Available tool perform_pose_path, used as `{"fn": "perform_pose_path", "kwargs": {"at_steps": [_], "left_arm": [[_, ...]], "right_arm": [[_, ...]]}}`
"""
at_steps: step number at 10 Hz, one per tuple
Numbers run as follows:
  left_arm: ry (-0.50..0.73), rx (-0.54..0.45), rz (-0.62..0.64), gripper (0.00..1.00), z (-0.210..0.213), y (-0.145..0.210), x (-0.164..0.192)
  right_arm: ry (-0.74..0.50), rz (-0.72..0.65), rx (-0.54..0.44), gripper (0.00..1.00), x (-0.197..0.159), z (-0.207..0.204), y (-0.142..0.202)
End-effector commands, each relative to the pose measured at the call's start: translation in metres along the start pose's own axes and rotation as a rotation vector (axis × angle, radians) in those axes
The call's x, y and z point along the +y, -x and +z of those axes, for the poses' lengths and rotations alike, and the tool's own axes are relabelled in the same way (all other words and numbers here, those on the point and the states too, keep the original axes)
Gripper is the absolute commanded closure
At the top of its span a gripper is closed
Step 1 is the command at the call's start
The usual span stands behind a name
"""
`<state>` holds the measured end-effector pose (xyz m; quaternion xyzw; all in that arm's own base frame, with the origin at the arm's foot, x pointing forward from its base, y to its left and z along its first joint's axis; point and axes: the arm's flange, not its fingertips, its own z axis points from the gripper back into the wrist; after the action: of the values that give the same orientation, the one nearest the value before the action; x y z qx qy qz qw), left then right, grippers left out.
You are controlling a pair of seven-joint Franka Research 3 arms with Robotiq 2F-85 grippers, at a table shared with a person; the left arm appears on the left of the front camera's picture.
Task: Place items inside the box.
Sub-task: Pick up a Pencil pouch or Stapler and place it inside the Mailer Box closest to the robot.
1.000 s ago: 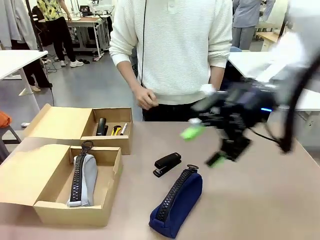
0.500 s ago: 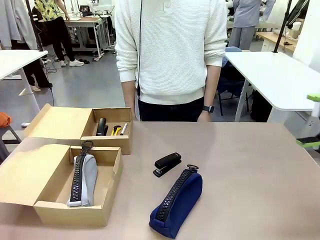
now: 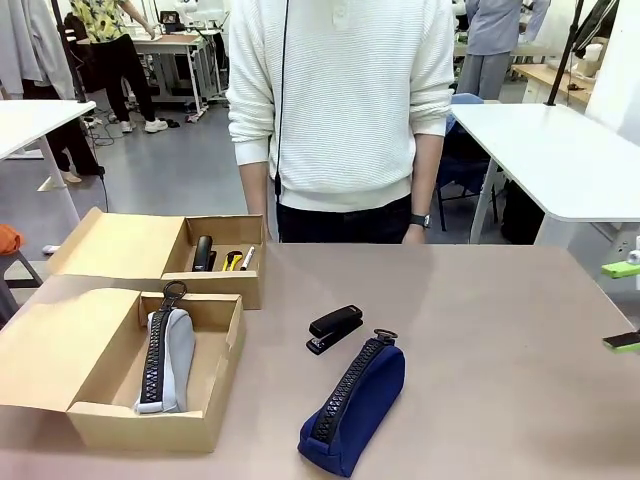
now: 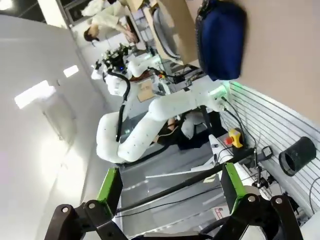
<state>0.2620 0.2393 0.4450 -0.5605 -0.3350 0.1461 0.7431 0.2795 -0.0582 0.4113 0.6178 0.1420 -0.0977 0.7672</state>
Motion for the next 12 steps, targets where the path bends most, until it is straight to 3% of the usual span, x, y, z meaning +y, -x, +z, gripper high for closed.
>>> {"fn": "perform_pose_path", "kwargs": {"at_steps": [1, 12], "left_arm": [[0.022, -0.012, -0.015, 0.00, -0.0009, -0.0007, -0.0017], [0.022, -0.012, -0.015, 0.00, -0.0009, -0.0007, -0.0017]], "right_arm": [[-0.062, 0.035, 0.019, 0.00, 0.0106, 0.0029, 0.0099], [-0.038, 0.025, 0.022, 0.00, 0.0083, 0.0002, 0.0085]]}}
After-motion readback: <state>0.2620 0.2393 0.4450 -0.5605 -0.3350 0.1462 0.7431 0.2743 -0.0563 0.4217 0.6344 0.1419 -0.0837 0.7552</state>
